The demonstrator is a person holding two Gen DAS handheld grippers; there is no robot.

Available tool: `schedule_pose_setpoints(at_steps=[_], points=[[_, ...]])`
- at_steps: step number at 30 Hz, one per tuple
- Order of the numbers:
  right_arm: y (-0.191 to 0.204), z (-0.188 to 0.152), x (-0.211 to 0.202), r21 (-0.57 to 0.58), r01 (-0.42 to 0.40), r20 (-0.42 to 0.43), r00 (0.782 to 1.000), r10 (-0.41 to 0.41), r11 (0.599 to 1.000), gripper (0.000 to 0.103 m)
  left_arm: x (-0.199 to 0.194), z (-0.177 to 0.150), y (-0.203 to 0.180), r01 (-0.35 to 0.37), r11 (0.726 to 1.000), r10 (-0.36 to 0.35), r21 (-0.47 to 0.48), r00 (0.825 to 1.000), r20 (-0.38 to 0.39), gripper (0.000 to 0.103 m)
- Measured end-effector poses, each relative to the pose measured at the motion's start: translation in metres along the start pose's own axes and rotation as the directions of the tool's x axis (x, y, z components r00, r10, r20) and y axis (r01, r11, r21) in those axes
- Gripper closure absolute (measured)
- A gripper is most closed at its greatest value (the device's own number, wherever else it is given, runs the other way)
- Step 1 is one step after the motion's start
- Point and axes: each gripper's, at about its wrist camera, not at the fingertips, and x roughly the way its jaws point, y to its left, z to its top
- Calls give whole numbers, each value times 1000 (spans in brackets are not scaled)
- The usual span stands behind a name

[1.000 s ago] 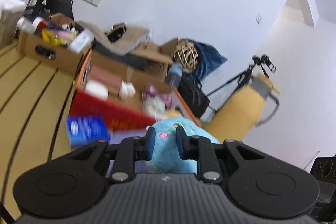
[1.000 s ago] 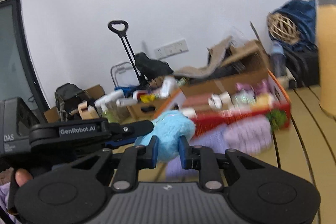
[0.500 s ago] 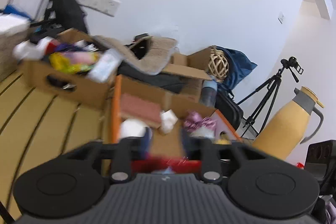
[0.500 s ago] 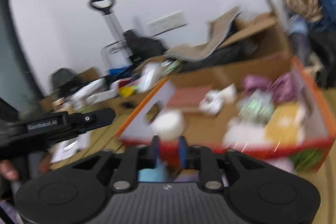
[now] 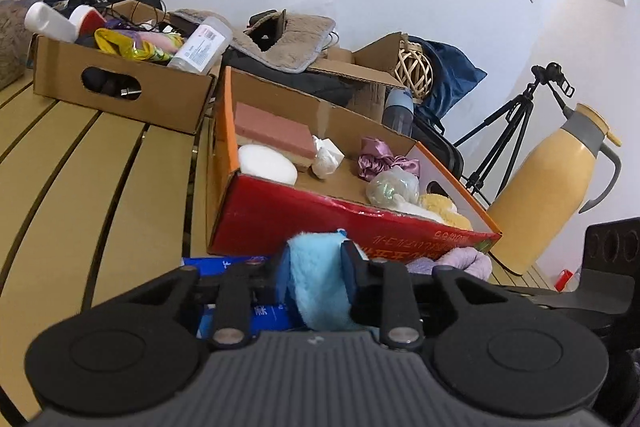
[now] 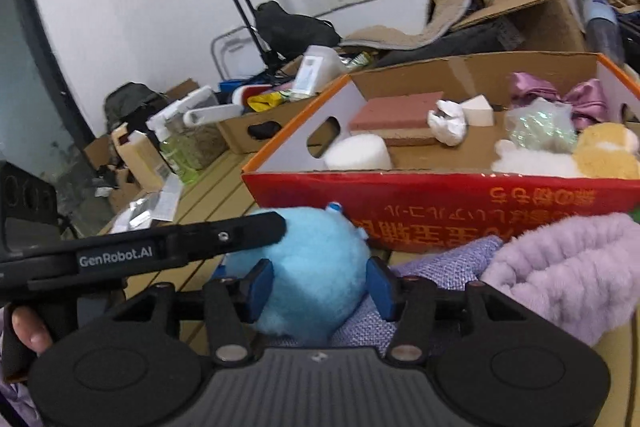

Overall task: Organize soft objects
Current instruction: 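Lift the blue plush with both grippers into the box and open them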

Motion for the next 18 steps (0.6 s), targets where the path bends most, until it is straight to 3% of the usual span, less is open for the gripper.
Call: schedule_pose_setpoints(at_steps=[5, 8, 11, 15, 18], points=[[5, -6, -1, 6, 29, -6, 1000, -29, 1000, 52, 0, -8, 4, -5, 1000, 5, 19, 1000, 4, 76], [4, -11, 7, 23, -36, 10, 999, 36, 999, 48, 0, -7, 8, 13, 1000, -13, -5, 1000, 11, 78], [0, -11, 4, 72, -16, 43, 999, 13, 997, 70, -9, -6, 3, 23, 1000, -24, 16, 999, 40, 80], [8, -3, -24, 52, -31, 132, 991, 24, 998, 74, -32, 3, -13, 78, 995, -85, 56, 988, 130, 81], [8, 17, -40, 41, -32, 198, 980, 23, 999, 74, -33, 31, -26, 111, 992, -119, 59, 981, 156, 81]])
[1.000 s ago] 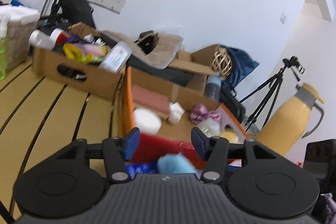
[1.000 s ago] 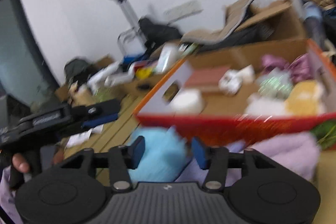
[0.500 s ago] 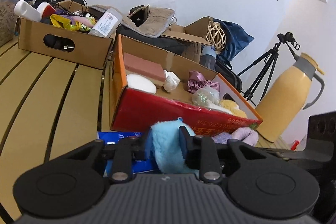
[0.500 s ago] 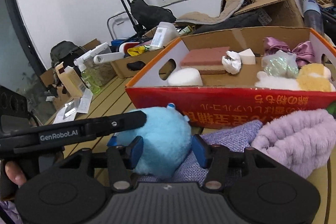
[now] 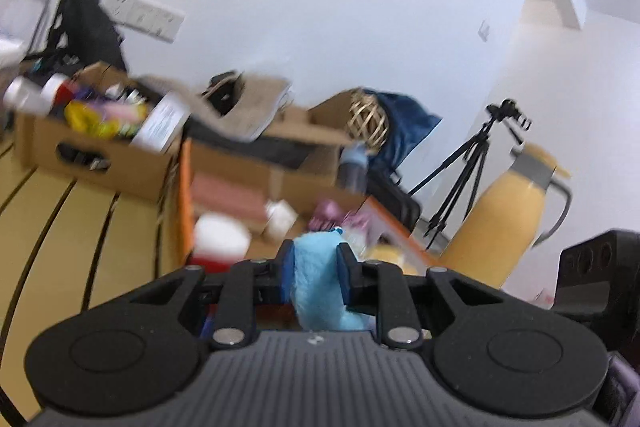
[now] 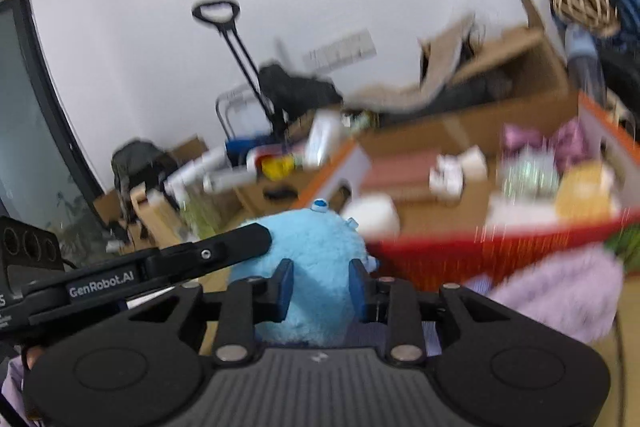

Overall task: Organize soft objects
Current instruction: 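Lift the blue plush with both grippers into the box and open them, then withdraw both grippers back over the lavender glove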

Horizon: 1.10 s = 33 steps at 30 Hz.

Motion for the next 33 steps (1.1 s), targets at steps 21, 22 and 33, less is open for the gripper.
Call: schedule_pose_setpoints(at_steps=[21, 22, 33], points=[[-79, 81, 32, -8, 191, -147, 971, -190, 982, 67, 108, 36, -21, -115, 971, 160, 207, 963, -215, 69], [-73, 85, 16, -24, 190, -123, 974, -191, 982, 66, 89, 41, -27, -117, 968, 161, 223, 969, -190, 68], [6, 57, -181, -210, 247, 130, 966, -223, 946, 30, -131, -6, -89, -281, 918, 284, 279, 958, 29, 35]])
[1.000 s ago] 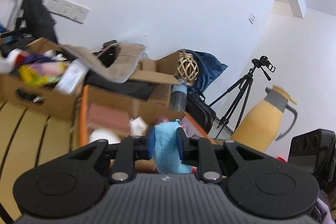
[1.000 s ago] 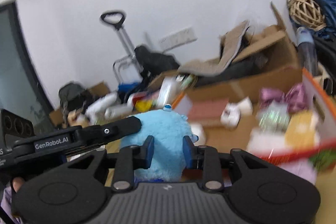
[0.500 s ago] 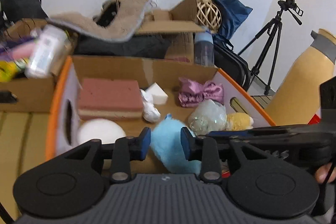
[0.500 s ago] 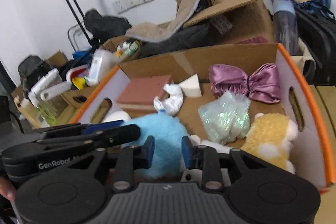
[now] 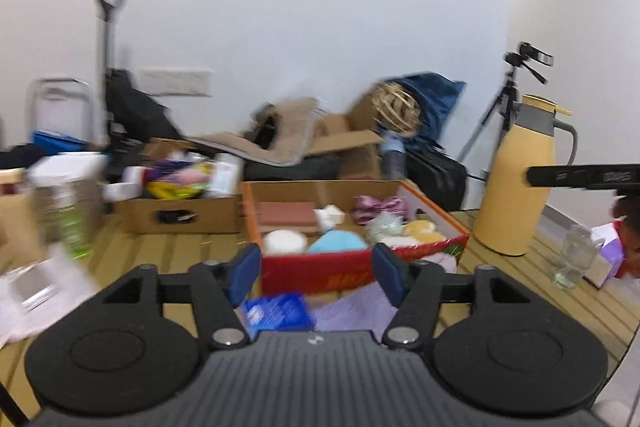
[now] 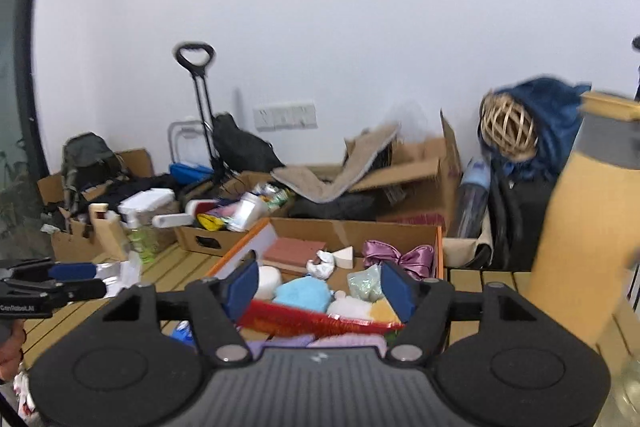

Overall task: Organize soft objects
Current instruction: 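Withdraw both grippers back over the lavender glove, then close both grippers on the lavender knit glove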

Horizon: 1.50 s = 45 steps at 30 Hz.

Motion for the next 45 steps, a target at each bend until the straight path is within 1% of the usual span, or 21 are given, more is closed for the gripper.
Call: schedule_pose_setpoints(at_steps=[3, 5, 8, 10, 11, 13, 16, 19, 20, 22, 25, 28, 32, 34, 36, 38, 39, 40, 42, 43, 45], points=[[16, -24, -44, -28, -21, 63, 998, 22, 999, 25, -47, -27, -16, -59, 998, 58, 19, 997, 42, 26], [28, -42, -63, -44, -4, 79, 997, 7, 999, 24, -75, -45, -27, -109, 994, 107, 20, 992, 63, 18], [47, -71, -87, -26, 0, 104, 995, 3, 1000, 23, -110, -67, -40, -145, 989, 144, 12, 986, 84, 13], [61, -92, -104, -25, 11, 128, 992, -8, 1000, 18, -129, -78, -50, -158, 987, 155, 14, 982, 108, 5], [68, -103, -113, -31, 26, 135, 991, -22, 999, 15, -140, -85, -56, -154, 988, 150, 22, 980, 130, 3], [80, -125, -129, -40, 39, 123, 992, -34, 998, 14, -156, -93, -66, -133, 990, 125, 44, 981, 148, 1], [90, -146, -151, -18, 12, 79, 997, -11, 1000, 14, -168, -98, -78, -91, 994, 81, 65, 986, 147, 0], [96, -154, -173, -38, 22, 87, 996, -19, 999, 12, -173, -100, -88, -77, 993, 62, 85, 985, 161, 0], [96, -155, -179, -49, 35, 95, 995, -30, 998, 9, -174, -101, -88, -66, 995, 52, 80, 985, 164, 0], [94, -153, -184, -43, 72, 105, 992, -67, 996, 8, -172, -104, -88, -45, 997, 34, 66, 987, 160, 0], [91, -153, -184, -24, 97, 109, 990, -94, 995, 8, -160, -111, -81, -54, 998, 48, 43, 991, 126, 0], [85, -161, -172, 5, 91, 109, 990, -91, 996, 10, -138, -119, -73, -61, 998, 60, 13, 995, 78, 0], [74, -172, -134, 33, 88, 34, 995, -89, 996, 12, -102, -124, -67, -68, 998, 69, -5, 997, 26, 0], [66, -172, -109, 48, 80, 6, 997, -80, 996, 16, -75, -118, -62, -60, 998, 60, -15, 998, 7, 0], [59, -168, -85, 66, 69, -10, 998, -69, 995, 23, -46, -110, -57, -55, 998, 55, -33, 998, -18, 1], [50, -162, -55, 79, 60, -32, 998, -57, 995, 28, -6, -99, -47, -37, 997, 31, -74, 997, -71, 8], [47, -158, -42, 84, 55, -44, 998, -52, 995, 30, 10, -96, -44, -24, 995, 14, -99, 995, -94, 14], [43, -152, -24, 87, 48, -53, 998, -43, 995, 30, 33, -91, -38, 1, 991, -18, -137, 992, -124, 19], [37, -143, 3, 98, 34, -63, 998, -28, 995, 32, 76, -84, -33, 10, 984, -43, -177, 982, -185, 27], [34, -135, 23, 99, 10, -70, 998, -3, 995, 32, 94, -83, -32, -2, 986, -34, -167, 976, -216, 34], [27, -126, 62, 97, -31, -96, 995, 41, 995, 33, 122, -81, -36, -25, 993, -2, -116, 974, -226, 36]])
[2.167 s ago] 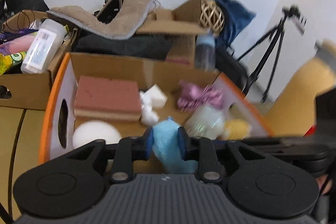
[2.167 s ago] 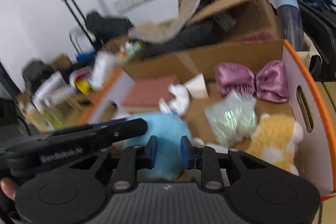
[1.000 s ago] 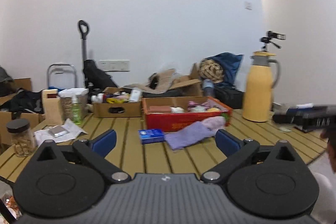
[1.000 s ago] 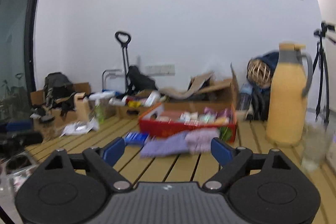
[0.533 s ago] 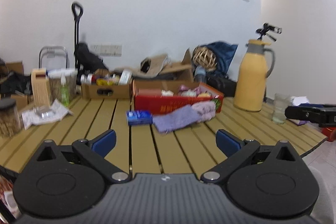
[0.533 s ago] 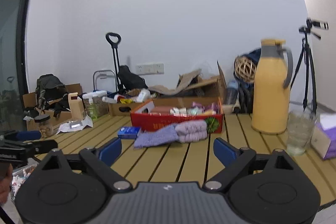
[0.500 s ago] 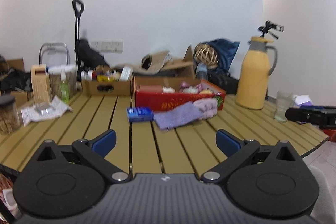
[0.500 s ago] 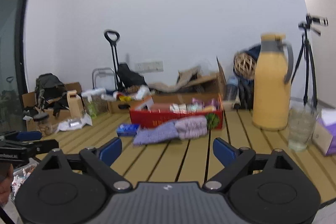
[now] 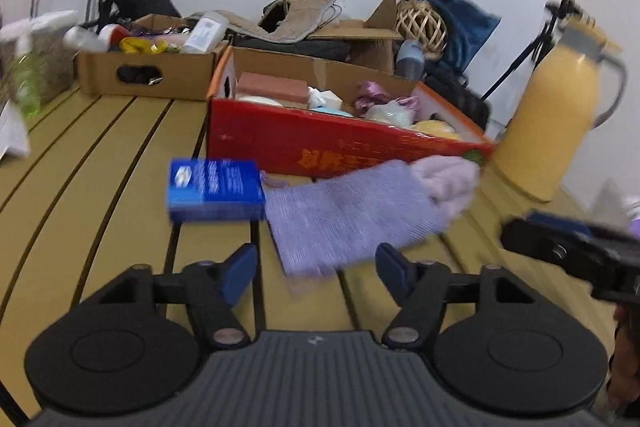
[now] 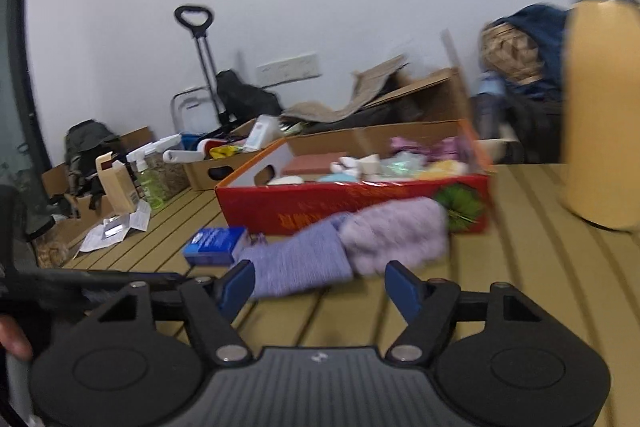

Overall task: Organize soft objects
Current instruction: 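Close both grippers on the lavender knit glove, then carry the lavender glove into the box and open both grippers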

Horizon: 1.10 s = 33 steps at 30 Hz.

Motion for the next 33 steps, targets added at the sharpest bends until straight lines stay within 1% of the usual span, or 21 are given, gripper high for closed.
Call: schedule_pose_setpoints(at_steps=[1, 2, 3, 4, 5, 6, 7, 8, 11, 12, 13, 14, 17, 19, 20, 21, 22, 23, 25, 29, 33], points=[[-4, 7, 27, 11, -2, -46, 999, 2, 1000, 34, 13, 1, -1, -16, 1000, 16, 26, 1000, 10, 37], [-7, 10, 46, 27, -4, -80, 997, 6, 1000, 38, 22, 0, -2, -22, 999, 22, 40, 1000, 6, 39], [-11, 12, 64, 51, -8, -106, 994, 13, 999, 45, 31, -1, -1, -25, 999, 25, 40, 1000, -14, 46], [-16, 12, 81, 92, -4, -135, 991, 17, 996, 48, 39, -3, 2, -26, 999, 27, 22, 999, -31, 44], [-18, 9, 90, 121, -9, -148, 989, 27, 993, 59, 40, -2, 5, -18, 1000, 19, 6, 1000, -24, 44], [-22, 6, 96, 160, -34, -144, 988, 58, 986, 76, 40, 0, 7, 5, 1000, -5, -1, 1000, -12, 50], [-25, 2, 98, 195, -66, -144, 985, 96, 978, 87, 43, 0, 9, 31, 1000, -31, -6, 999, -15, 52], [-26, 2, 98, 211, -85, -156, 981, 119, 974, 95, 43, 0, 12, 39, 999, -39, -21, 999, -13, 52], [-25, -1, 89, 181, -97, -168, 978, 128, 979, 96, 40, -1, 17, 79, 995, -80, -57, 997, -8, 52], [-25, -4, 83, 175, -95, -171, 977, 126, 980, 96, 38, -2, 17, 85, 994, -86, -61, 996, -7, 49], [-26, -8, 76, 170, -88, -178, 977, 118, 982, 96, 37, -3, 17, 88, 994, -88, -64, 996, -7, 42], [-28, -11, 70, 167, -82, -178, 978, 112, 982, 96, 37, -3, 15, 92, 994, -93, -57, 996, -7, 39], [-37, -18, 55, 192, -55, -172, 981, 89, 980, 96, 38, -3, 5, 118, 993, -118, -27, 993, -17, 38], [-40, -20, 57, 200, -44, -189, 979, 83, 979, 96, 40, -3, -5, 141, 990, -141, 2, 989, -35, 49], [-39, -21, 58, 191, -38, -197, 977, 77, 981, 96, 40, -4, -8, 137, 991, -136, 2, 990, -35, 51], [-39, -23, 59, 182, -34, -201, 977, 71, 983, 96, 39, -5, -11, 137, 990, -137, 7, 990, -37, 63], [-38, -24, 59, 174, -32, -207, 976, 69, 984, 96, 39, -7, -13, 146, 989, -146, 10, 988, -43, 77], [-36, -25, 59, 166, -33, -211, 975, 68, 986, 96, 39, -8, -14, 160, 987, -160, 3, 986, -51, 80], [-32, -29, 56, 142, -39, -215, 974, 70, 989, 96, 36, -10, -18, 172, 985, -171, 12, 984, -47, 92], [-25, -33, 46, 102, -62, -199, 977, 81, 993, 96, 24, -16, -26, 162, 985, -162, 53, 987, -6, 95], [-19, -30, 30, 63, -81, -154, 984, 90, 995, 97, 13, -15, -31, 144, 985, -148, 90, 988, 38, 95]])
